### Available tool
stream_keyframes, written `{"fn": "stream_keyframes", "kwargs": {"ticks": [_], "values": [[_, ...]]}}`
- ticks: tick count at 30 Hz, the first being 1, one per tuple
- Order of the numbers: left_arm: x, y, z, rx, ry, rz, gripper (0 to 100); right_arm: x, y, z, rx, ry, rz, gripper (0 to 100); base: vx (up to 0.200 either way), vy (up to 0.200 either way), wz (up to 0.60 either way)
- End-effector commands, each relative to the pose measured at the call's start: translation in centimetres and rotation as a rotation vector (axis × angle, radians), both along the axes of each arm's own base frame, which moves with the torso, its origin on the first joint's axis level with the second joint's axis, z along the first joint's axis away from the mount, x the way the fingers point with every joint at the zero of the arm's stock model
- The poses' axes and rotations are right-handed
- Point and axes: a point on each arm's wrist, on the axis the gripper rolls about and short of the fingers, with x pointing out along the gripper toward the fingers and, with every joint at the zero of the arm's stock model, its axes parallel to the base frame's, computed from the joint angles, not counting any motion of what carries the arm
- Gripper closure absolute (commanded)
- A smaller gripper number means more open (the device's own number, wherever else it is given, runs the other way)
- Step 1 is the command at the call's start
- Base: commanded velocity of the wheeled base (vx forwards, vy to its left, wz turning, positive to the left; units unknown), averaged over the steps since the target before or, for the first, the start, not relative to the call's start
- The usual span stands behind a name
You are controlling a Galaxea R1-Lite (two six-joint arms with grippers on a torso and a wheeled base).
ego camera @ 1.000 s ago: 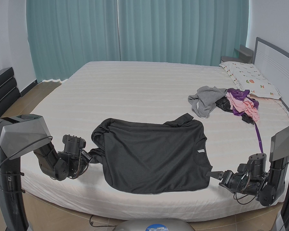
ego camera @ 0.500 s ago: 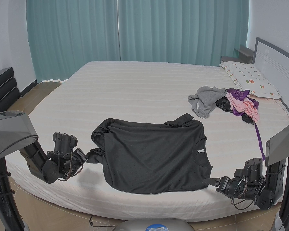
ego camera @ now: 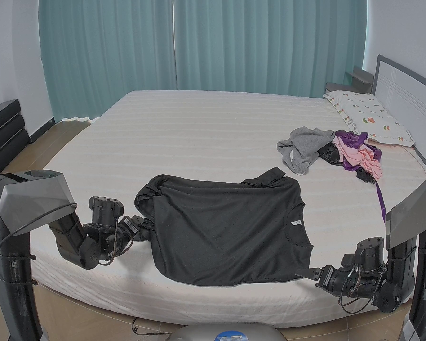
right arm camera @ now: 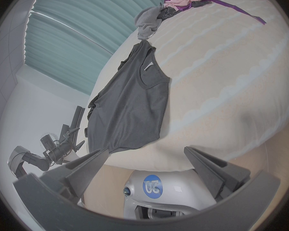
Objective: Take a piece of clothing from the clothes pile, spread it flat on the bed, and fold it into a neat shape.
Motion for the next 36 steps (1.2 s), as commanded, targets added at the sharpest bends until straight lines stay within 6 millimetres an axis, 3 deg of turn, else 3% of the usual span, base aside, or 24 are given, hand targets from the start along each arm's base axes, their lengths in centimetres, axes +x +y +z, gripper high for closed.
{"fn": "stream_keyframes", "kwargs": {"ticks": [1, 7, 8, 11, 25, 36], "values": [[1.1, 0.2, -2.1, 0.014, 0.027, 0.005, 0, 0.1, 0.3, -0.2, 0.001, -0.005, 0.011, 0, 0.000, 0.000, 0.00], [2.1, 0.6, -2.7, 0.011, 0.017, 0.028, 0, 0.1, 0.6, -0.4, 0.003, 0.000, 0.022, 0, 0.000, 0.000, 0.00], [2.1, 0.6, -2.7, 0.012, 0.019, 0.028, 100, 0.1, 0.6, -0.4, 0.003, 0.000, 0.022, 0, 0.000, 0.000, 0.00], [1.9, 0.8, -2.7, 0.013, 0.023, 0.036, 100, 0.2, 0.6, -0.3, 0.006, -0.003, 0.020, 0, 0.000, 0.000, 0.00], [-2.7, 2.2, 2.2, 0.002, 0.021, 0.063, 100, 1.5, 0.8, -0.1, 0.024, -0.054, 0.008, 0, 0.000, 0.000, 0.00], [-6.1, 2.8, 4.2, 0.083, 0.176, 0.011, 100, 3.8, 1.9, -0.7, 0.029, -0.118, 0.017, 0, 0.000, 0.000, 0.00]]}}
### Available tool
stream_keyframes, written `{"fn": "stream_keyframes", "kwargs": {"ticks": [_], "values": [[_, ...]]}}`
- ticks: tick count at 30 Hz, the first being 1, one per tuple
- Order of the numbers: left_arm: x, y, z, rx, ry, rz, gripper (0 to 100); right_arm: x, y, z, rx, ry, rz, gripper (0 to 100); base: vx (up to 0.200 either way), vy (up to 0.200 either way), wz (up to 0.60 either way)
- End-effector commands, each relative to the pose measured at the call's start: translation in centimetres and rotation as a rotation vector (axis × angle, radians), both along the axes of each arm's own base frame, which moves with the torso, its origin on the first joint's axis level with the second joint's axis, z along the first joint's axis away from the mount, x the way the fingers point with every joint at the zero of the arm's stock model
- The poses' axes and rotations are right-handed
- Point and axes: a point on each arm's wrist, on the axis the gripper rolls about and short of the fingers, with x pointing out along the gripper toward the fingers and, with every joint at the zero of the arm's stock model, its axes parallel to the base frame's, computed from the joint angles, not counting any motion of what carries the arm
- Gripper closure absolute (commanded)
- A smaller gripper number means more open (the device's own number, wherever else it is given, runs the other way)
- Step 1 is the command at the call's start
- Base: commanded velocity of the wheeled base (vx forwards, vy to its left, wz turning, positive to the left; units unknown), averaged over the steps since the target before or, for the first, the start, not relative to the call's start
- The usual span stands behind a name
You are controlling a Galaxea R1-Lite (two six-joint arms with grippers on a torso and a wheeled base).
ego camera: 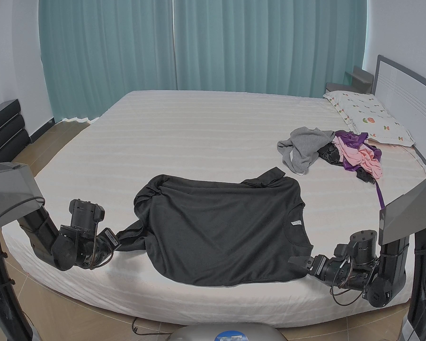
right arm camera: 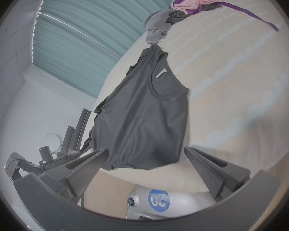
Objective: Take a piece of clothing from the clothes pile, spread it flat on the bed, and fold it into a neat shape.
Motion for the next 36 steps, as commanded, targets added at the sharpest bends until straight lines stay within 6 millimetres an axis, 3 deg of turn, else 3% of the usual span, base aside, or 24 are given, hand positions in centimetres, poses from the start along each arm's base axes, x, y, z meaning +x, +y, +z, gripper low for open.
{"fn": "stream_keyframes", "kwargs": {"ticks": [1, 30, 31, 36], "values": [[-1.5, 0.2, 1.6, 0.033, 0.017, -0.039, 100, 1.2, 0.8, -0.6, -0.008, -0.031, 0.008, 0, 0.000, 0.000, 0.00], [-4.2, 0.7, 0.9, 0.161, 0.105, -0.179, 100, 2.0, -0.1, -2.7, -0.129, -0.026, -0.041, 0, 0.000, 0.000, 0.00], [-4.2, 0.7, 0.8, 0.160, 0.106, -0.180, 100, 2.1, 0.0, -2.7, -0.127, -0.028, -0.042, 100, 0.000, 0.000, 0.00], [-4.2, 0.7, 1.0, 0.157, 0.103, -0.184, 100, 2.4, 0.0, -2.4, -0.118, -0.052, -0.048, 100, 0.000, 0.000, 0.00]]}}
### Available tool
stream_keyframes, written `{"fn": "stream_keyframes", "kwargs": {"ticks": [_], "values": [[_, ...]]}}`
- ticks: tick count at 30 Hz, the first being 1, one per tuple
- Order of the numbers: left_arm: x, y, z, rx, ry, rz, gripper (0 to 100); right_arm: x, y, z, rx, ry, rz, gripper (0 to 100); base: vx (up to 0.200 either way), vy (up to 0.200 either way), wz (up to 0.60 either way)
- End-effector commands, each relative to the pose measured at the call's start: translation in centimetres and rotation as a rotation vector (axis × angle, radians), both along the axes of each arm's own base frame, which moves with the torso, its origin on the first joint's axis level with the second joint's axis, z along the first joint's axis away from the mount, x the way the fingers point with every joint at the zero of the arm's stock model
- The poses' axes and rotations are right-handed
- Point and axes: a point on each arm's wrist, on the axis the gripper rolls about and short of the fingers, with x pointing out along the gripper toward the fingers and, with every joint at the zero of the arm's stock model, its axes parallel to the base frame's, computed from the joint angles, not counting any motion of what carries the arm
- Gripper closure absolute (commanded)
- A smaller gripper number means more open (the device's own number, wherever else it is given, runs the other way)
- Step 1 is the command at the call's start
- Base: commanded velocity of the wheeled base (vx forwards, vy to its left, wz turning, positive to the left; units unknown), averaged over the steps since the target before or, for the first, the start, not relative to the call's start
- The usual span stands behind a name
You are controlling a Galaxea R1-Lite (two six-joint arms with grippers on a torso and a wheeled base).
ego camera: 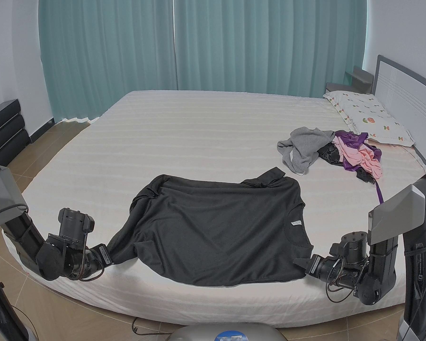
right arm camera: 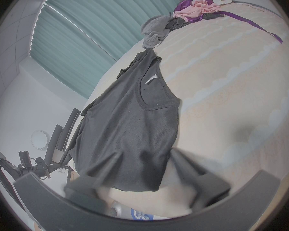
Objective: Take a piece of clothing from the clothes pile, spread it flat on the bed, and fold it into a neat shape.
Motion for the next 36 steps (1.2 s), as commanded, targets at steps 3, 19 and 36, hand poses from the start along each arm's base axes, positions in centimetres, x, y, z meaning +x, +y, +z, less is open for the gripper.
{"fn": "stream_keyframes", "kwargs": {"ticks": [3, 19, 36], "values": [[0.0, 0.1, -0.2, 0.001, 0.007, 0.004, 100, 1.4, -0.1, 0.8, 0.016, -0.068, -0.021, 100, 0.000, 0.000, 0.00], [0.7, 0.7, -2.9, 0.021, 0.095, 0.015, 100, 10.3, 0.4, 5.5, 0.038, -0.223, -0.115, 100, 0.000, 0.000, 0.00], [0.9, 1.3, -3.0, -0.012, 0.100, 0.013, 100, 18.4, 2.9, 0.7, 0.007, -0.223, -0.167, 0, 0.000, 0.000, 0.00]]}}
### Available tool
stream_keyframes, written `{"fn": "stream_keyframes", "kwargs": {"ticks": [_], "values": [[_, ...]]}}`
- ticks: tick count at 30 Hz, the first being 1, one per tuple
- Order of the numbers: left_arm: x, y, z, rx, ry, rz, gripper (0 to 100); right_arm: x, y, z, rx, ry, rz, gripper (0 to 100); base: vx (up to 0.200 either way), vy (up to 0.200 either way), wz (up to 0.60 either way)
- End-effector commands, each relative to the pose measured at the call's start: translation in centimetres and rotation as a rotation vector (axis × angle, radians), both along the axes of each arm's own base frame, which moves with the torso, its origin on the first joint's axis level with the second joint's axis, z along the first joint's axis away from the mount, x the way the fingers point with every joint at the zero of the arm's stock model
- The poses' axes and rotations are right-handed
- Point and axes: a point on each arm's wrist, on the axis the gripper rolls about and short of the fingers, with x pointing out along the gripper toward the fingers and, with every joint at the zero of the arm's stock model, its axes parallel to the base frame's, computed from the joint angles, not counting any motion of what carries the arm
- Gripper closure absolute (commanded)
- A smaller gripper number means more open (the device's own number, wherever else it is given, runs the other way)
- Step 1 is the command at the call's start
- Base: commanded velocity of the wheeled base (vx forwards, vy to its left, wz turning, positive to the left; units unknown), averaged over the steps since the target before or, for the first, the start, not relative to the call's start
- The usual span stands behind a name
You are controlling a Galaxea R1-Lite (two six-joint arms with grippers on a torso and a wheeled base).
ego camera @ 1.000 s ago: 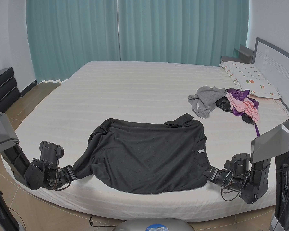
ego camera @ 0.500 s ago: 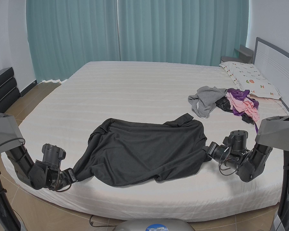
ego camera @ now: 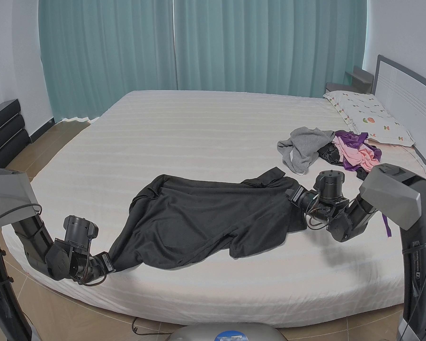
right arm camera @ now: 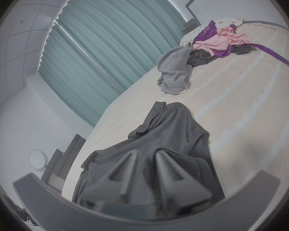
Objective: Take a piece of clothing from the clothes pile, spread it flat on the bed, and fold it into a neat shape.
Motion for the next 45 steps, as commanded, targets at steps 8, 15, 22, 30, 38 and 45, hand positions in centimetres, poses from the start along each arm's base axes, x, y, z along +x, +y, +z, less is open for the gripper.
{"fn": "stream_keyframes", "kwargs": {"ticks": [8, 15, 22, 30, 38, 45], "values": [[0.1, 0.9, -0.2, -0.011, 0.008, 0.011, 100, 0.2, -0.8, -0.5, 0.053, 0.028, 0.015, 0, 0.000, 0.000, 0.00], [0.1, 0.8, -0.2, -0.010, 0.008, 0.008, 100, -2.8, -1.7, 2.7, 0.057, 0.033, 0.050, 0, 0.000, 0.000, 0.00], [0.0, 0.8, -0.1, -0.010, 0.007, 0.007, 100, -8.1, -1.1, 2.1, 0.043, 0.065, 0.103, 0, 0.000, 0.000, 0.00], [-0.2, 0.8, -0.1, -0.010, 0.010, 0.007, 100, -10.1, 1.0, -2.0, 0.013, 0.195, 0.172, 0, 0.000, 0.000, 0.00], [-0.3, 0.7, 0.2, -0.011, 0.004, 0.002, 100, -9.5, 2.3, -2.3, 0.011, 0.221, 0.211, 0, 0.000, 0.000, 0.00], [-0.3, 0.6, 0.2, -0.009, 0.004, 0.001, 100, -8.4, 3.1, -2.2, 0.015, 0.230, 0.233, 0, 0.000, 0.000, 0.00]]}}
